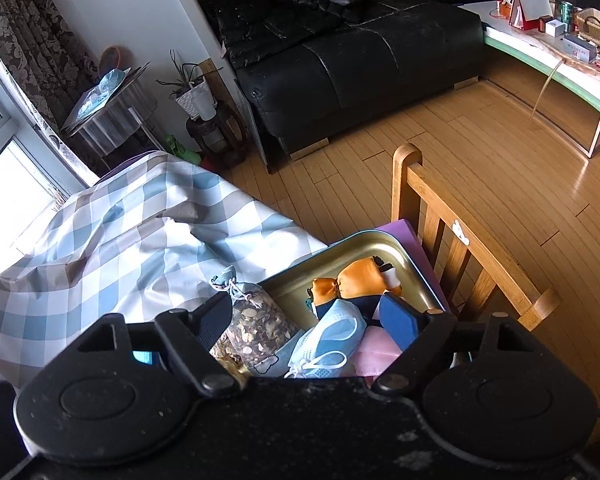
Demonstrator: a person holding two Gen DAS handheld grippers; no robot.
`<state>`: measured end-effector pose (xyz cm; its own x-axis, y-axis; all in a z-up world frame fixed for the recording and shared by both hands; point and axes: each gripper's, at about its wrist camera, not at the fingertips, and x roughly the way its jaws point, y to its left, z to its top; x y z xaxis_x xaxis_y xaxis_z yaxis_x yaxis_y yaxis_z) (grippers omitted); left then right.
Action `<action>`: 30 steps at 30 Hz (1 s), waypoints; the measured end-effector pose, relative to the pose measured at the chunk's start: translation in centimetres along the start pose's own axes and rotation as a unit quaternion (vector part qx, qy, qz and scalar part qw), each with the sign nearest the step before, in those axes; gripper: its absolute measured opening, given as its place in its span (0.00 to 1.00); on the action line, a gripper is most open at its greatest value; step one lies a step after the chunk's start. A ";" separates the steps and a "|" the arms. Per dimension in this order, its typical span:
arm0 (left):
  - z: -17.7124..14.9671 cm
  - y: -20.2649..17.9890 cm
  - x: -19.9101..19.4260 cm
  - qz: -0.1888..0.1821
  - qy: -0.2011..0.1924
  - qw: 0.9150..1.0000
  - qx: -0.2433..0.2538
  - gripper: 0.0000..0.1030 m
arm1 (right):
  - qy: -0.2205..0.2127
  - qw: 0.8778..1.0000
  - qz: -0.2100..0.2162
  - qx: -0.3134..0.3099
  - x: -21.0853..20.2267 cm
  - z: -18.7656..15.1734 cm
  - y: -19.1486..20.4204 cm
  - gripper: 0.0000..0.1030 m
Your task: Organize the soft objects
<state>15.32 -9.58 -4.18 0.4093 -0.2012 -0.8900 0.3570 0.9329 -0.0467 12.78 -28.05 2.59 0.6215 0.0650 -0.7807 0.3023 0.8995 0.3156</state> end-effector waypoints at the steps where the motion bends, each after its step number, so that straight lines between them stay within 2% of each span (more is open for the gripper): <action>1: 0.0 -0.1 0.0 -0.001 0.000 1.000 0.001 0.72 | 0.001 1.000 0.000 0.002 0.0 0.0 0.0 0.79; 9: 0.4 -0.7 0.0 -0.011 -0.007 1.000 0.011 0.73 | 0.001 1.000 0.001 -0.004 -0.1 -0.1 0.3 0.79; 14: 0.6 -1.0 -0.4 -0.019 -0.021 1.000 0.011 0.79 | -0.001 1.000 0.004 -0.002 -0.3 -0.2 0.1 0.81; 22: 0.3 -0.8 -0.5 -0.006 -0.020 1.000 0.006 0.80 | -0.003 1.000 -0.003 -0.001 -0.3 -0.2 0.0 0.81; 30: -0.9 0.8 -0.8 0.016 -0.007 1.000 -0.024 0.80 | 0.001 0.999 -0.025 -0.024 0.0 -0.7 0.3 0.82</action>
<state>14.53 -8.36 -3.89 0.4315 -0.1738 -0.8852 0.3030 0.9522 -0.0393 12.33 -27.43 2.34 0.6049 0.0198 -0.7960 0.2985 0.9212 0.2498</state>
